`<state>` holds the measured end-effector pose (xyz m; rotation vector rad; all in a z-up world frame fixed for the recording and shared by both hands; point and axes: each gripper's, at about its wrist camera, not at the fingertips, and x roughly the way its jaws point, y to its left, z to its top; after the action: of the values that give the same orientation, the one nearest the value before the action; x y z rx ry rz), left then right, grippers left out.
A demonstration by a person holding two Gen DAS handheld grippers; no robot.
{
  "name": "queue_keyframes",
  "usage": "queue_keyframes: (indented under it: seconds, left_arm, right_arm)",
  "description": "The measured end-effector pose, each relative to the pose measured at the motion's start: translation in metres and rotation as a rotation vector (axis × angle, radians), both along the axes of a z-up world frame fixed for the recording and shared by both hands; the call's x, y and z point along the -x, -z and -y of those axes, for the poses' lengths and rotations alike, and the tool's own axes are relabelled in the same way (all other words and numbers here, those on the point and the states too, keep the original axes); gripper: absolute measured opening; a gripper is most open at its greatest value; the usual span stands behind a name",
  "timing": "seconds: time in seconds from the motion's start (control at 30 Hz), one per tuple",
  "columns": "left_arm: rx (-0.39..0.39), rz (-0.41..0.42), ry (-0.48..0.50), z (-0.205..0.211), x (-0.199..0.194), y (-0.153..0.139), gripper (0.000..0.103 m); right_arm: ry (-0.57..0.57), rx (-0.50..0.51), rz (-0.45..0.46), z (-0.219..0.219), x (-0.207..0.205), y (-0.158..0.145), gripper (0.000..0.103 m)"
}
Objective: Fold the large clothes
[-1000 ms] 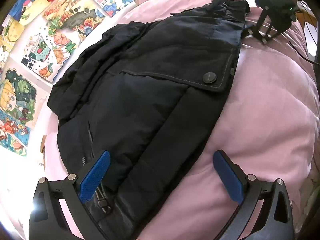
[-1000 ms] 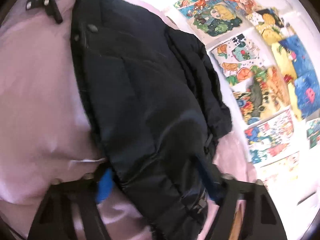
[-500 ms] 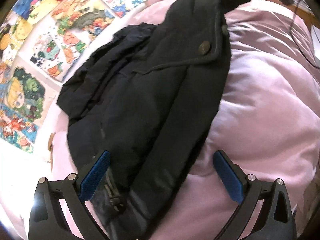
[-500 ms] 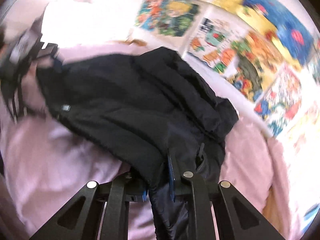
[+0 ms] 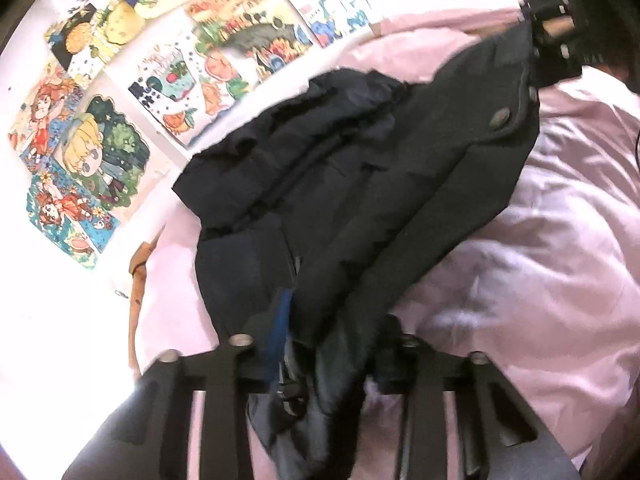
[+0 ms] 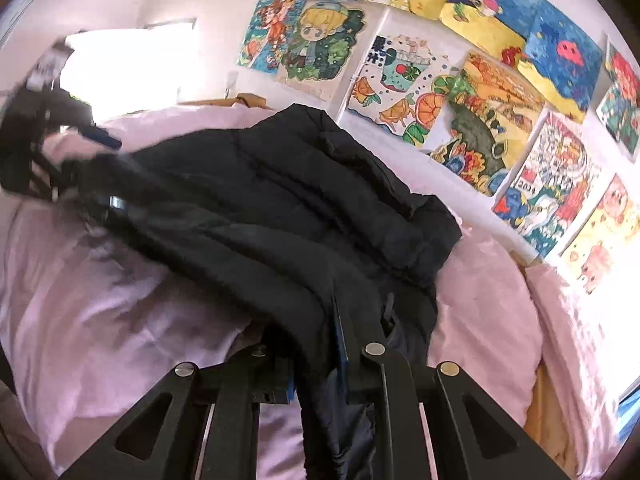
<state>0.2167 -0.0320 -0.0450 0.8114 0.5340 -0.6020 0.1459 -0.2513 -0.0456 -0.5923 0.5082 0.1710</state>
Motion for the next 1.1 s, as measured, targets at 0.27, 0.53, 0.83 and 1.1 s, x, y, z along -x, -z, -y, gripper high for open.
queue_keyframes:
  seconds: [0.27, 0.53, 0.83, 1.1]
  left_arm:
    - [-0.023, -0.011, 0.021, 0.011, 0.013, -0.002, 0.008]
    - [0.048, -0.098, 0.076, -0.006, 0.047, -0.039, 0.006]
    - [0.125, -0.195, 0.131, -0.02, 0.104, -0.09, 0.006]
    - [0.226, -0.18, 0.097, -0.007, 0.085, -0.12, 0.006]
  right_arm:
    - [-0.057, 0.146, -0.103, -0.003, 0.009, 0.025, 0.01]
    - [-0.083, 0.184, -0.103, 0.011, 0.054, 0.012, 0.008]
    - [-0.124, 0.209, -0.109, 0.008, 0.128, -0.019, 0.008]
    - [-0.073, 0.125, -0.036, 0.019, 0.111, -0.045, 0.008]
